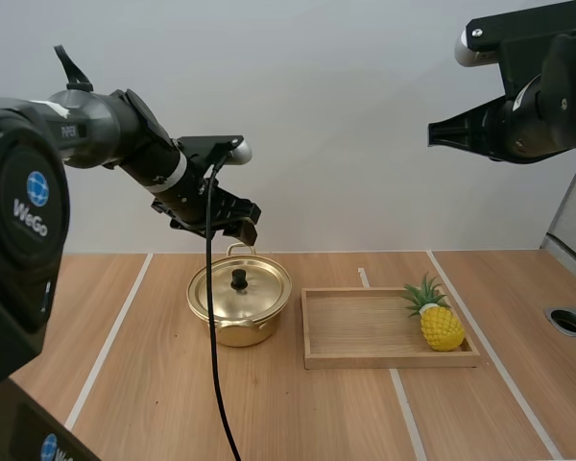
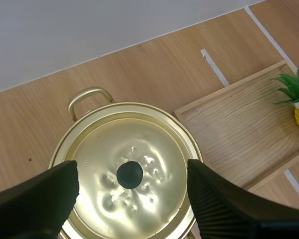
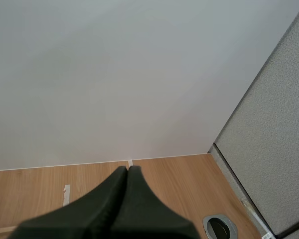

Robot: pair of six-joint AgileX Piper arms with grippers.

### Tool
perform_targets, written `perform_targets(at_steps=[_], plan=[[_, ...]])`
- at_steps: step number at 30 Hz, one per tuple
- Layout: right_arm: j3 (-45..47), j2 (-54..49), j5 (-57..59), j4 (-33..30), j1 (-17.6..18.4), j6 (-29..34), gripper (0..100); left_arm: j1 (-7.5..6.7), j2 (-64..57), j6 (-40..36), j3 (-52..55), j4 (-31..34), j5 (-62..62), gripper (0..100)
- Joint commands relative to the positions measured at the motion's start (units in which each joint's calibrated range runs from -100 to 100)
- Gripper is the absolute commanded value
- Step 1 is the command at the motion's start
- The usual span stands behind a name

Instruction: Open the pot, put the pineapple inside, and close it

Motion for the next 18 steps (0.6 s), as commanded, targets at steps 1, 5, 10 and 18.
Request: perform_targets(at_steps=[1,5,10,18], plan=[[-0.6,-0.3,0.1,0.1,-0.3,-0.4,0,-0.2,1.5,0.9,0.3,-1.3,-0.1,100],[-0.6,-0.3,0.3,0.5,-0.3,-0.4,0,-0.2,3.7,1.7,0.4,-1.3,-0.1,100],[-0.6,-0.3,1.0,1.7,-0.3,-0.4,0,-0.2,6.5,2.7,0.4,-2.0,-0.1,100],[-0.6,-0.3,1.0,2.1,-0.3,-1.7,0,-0.2,10.1,2.8,0.4,-1.7,0.5,100]])
